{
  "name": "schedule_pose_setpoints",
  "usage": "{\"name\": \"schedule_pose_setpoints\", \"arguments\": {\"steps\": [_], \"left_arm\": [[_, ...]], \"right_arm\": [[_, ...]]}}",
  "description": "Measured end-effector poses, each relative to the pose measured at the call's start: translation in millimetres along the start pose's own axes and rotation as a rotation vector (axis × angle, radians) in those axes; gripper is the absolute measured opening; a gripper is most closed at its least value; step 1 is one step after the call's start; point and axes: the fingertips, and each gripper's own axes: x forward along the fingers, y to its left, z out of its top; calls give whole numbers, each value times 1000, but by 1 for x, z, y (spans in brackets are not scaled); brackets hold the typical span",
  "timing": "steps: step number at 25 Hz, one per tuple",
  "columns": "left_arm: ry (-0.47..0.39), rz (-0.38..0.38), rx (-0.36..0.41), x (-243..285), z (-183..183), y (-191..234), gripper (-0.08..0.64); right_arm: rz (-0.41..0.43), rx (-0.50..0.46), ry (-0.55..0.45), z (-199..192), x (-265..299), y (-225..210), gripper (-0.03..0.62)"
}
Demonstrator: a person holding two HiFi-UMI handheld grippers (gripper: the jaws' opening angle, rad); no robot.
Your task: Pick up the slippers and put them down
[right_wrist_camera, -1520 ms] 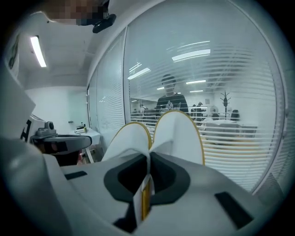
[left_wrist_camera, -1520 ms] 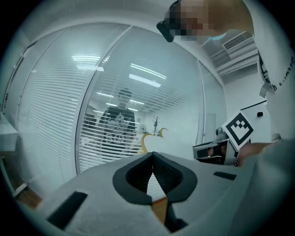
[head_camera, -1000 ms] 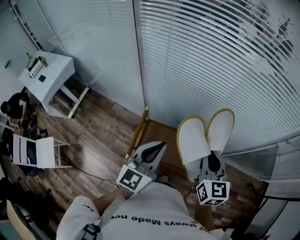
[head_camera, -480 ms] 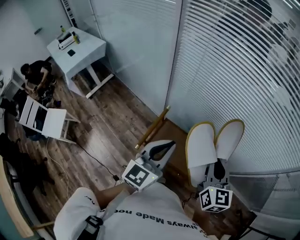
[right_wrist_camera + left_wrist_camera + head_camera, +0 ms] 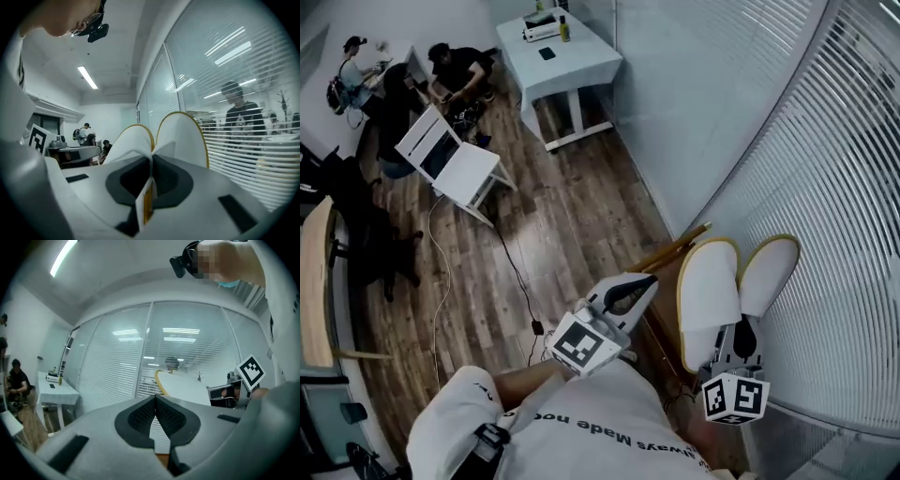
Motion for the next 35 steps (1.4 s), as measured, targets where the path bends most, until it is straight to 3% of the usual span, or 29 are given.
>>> {"name": "schedule_pose_setpoints", "arguments": {"steps": [3, 8, 15, 27, 35], "left_arm": [[-10, 101, -24, -31, 10, 36, 11], [-32, 230, 26, -87, 20, 97, 11], [-50, 395, 13, -164, 30, 172, 11], [-84, 614, 41, -295, 52, 295, 11], [-97, 716, 19, -372, 53, 337, 11]], "right_arm": [[94, -17, 0, 6, 26, 42, 20], [239, -52, 0, 11, 69, 119, 20], [407, -73, 8, 13, 117, 225, 20], [615, -97, -9, 21, 190, 403, 20], [730, -123, 0, 12, 205, 501, 20]]}}
